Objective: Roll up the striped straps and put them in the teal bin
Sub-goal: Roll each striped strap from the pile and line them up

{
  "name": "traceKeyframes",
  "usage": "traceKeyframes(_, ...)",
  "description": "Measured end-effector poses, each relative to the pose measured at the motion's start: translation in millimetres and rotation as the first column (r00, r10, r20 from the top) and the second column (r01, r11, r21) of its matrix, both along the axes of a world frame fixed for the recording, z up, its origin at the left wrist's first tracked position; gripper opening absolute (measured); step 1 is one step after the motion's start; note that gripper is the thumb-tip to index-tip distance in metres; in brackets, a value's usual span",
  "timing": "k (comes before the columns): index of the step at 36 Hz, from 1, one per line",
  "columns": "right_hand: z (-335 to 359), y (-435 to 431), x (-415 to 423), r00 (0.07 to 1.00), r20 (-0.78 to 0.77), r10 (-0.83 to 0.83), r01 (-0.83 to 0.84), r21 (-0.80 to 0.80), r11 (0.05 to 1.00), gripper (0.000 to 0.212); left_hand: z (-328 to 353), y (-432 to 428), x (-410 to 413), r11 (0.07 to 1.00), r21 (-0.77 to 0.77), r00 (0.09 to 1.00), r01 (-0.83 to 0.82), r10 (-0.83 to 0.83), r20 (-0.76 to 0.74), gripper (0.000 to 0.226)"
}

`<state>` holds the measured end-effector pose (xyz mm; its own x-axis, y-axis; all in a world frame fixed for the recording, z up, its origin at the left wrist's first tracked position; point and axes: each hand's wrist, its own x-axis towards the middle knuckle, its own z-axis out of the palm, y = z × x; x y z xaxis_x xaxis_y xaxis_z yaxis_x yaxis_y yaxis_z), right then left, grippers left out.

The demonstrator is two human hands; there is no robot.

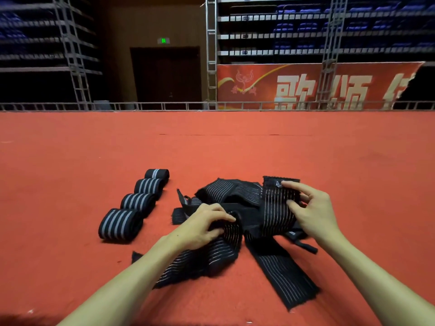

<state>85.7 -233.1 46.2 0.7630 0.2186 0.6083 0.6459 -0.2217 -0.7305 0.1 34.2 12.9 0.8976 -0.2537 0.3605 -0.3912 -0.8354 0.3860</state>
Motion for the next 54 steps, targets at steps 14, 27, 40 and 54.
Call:
traceKeyframes(14, 13, 3, -10, 0.999, 0.014, 0.039, -0.039, 0.015, 0.999, 0.056, 32, 9, -1, 0.998, 0.005, 0.983, -0.057, 0.057, -0.173, 0.079)
traceKeyframes(27, 31, 10, -24, 0.997, 0.037, 0.065, -0.066, 0.026, 0.997, 0.058, 66, 6, -16, 0.996, -0.039, 0.992, -0.085, 0.081, -0.098, 0.085)
traceKeyframes(40, 71, 16, -29, 0.996, 0.086, 0.014, -0.012, -0.027, 1.0, 0.049, 114, -4, -27, 0.967, -0.218, 0.989, -0.13, 0.141, 0.038, 0.053)
traceKeyframes(54, 162, 34, -54, 0.987, 0.146, -0.063, 0.09, -0.191, 0.977, 0.04, 193, -45, -37, 0.803, -0.536, 0.859, -0.26, 0.446, 0.251, 0.025)
